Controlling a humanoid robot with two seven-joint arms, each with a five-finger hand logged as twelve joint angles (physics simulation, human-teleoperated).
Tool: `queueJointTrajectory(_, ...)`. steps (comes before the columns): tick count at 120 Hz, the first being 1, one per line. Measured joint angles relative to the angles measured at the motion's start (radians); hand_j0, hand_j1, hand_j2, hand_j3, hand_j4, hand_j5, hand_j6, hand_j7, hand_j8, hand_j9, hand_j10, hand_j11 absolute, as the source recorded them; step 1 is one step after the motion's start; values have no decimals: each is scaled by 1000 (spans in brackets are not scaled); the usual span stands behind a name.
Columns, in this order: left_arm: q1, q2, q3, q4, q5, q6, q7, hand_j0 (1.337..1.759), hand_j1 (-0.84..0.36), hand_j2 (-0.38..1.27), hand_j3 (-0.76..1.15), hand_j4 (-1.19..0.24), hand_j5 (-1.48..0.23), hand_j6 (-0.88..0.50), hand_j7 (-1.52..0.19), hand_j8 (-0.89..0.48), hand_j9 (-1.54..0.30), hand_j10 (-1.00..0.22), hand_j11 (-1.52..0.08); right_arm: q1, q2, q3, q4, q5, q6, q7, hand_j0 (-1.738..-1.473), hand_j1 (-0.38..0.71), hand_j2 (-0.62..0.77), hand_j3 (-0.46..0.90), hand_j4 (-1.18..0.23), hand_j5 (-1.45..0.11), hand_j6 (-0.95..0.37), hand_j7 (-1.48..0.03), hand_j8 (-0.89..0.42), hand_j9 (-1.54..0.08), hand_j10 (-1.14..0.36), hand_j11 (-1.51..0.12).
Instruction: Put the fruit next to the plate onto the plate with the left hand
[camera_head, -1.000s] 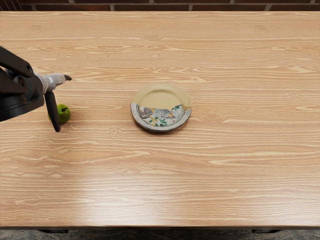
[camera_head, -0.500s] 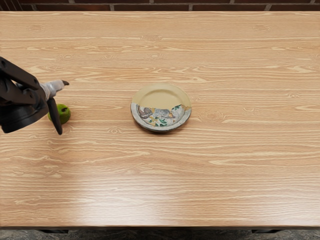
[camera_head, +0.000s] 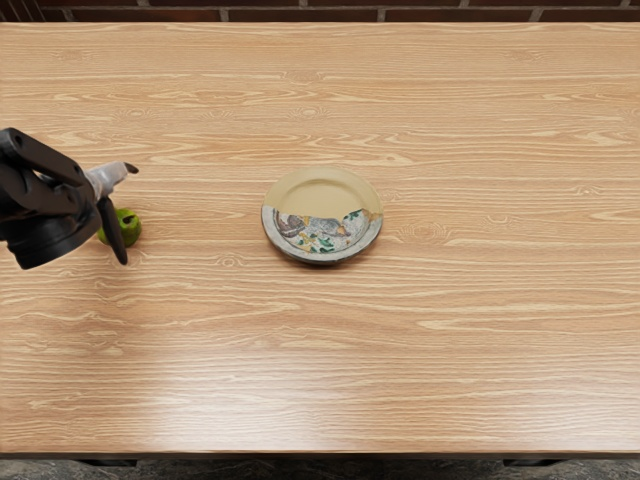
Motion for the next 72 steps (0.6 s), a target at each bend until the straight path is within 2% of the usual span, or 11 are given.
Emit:
queueJointTrajectory(35, 38, 0, -9, 25, 0, 0, 0, 1658, 213, 23, 0, -113, -147, -114, -147, -114, -147, -113, -147, 0, 0, 0, 0, 0, 0, 0, -1658, -331, -3, 0, -15, -20, -15, -20, -15, -20, -15, -20)
queueJointTrajectory(58, 41, 0, -10, 31, -4, 0, 0, 1658, 197, 26, 0, -127, -165, -127, -165, -127, -165, -127, -165, 0, 0, 0, 0, 0, 0, 0, -1658, -331, -3, 0, -15, -20, -15, -20, -15, -20, -15, -20)
queueJointTrajectory(72, 41, 0, -10, 34, -8, 0, 0, 1658, 145, 34, 0, -170, -221, -171, -221, -170, -221, -170, -221, 0, 0, 0, 0, 0, 0, 0, -1658, -331, -3, 0, -15, -20, -15, -20, -15, -20, -15, -20)
